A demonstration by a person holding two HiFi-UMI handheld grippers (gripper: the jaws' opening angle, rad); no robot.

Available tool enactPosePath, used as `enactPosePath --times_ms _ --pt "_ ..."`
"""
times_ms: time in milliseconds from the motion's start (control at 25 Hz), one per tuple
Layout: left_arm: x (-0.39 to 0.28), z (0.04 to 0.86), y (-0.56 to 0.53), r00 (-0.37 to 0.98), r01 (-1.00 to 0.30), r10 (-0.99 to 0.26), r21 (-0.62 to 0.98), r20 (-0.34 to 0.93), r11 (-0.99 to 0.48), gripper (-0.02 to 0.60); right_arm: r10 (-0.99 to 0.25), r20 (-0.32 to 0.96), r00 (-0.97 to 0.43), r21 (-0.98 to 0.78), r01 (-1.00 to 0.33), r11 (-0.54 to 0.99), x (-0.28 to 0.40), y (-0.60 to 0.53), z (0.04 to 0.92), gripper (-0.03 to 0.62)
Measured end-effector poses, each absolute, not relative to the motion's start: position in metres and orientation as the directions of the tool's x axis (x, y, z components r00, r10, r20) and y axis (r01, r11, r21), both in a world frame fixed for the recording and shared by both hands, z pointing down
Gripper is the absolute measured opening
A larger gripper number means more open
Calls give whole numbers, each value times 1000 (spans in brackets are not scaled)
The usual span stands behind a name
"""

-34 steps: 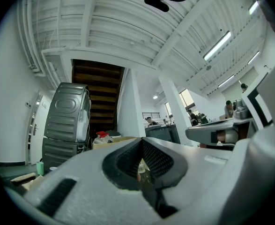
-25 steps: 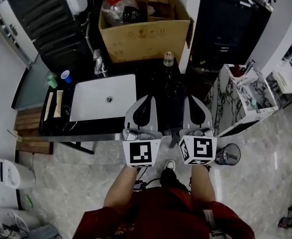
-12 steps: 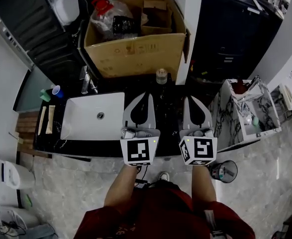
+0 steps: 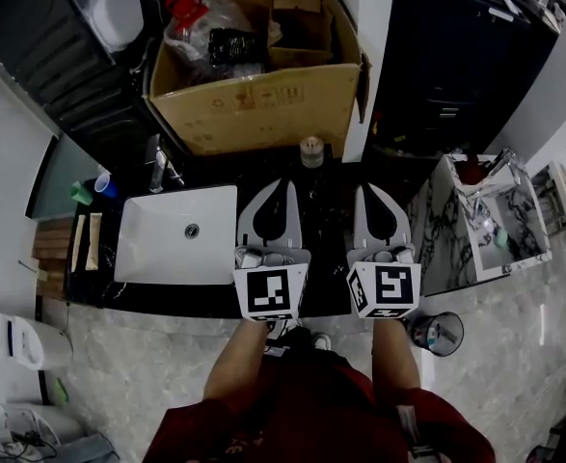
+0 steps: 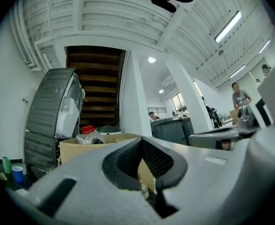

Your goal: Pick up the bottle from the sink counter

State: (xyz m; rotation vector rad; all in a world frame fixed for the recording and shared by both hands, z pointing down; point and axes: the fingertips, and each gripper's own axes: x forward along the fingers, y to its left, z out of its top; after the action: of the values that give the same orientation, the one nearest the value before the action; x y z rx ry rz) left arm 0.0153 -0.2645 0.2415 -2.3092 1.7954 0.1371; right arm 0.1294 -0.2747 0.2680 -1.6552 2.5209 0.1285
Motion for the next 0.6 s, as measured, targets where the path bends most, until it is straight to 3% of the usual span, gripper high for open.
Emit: enactPosePath --times_ms 600 --pt "-12 263 -309 258 -966 -948 -80 -185 -247 3 -911 -93 -402 22 -916 402 97 -317 287 2"
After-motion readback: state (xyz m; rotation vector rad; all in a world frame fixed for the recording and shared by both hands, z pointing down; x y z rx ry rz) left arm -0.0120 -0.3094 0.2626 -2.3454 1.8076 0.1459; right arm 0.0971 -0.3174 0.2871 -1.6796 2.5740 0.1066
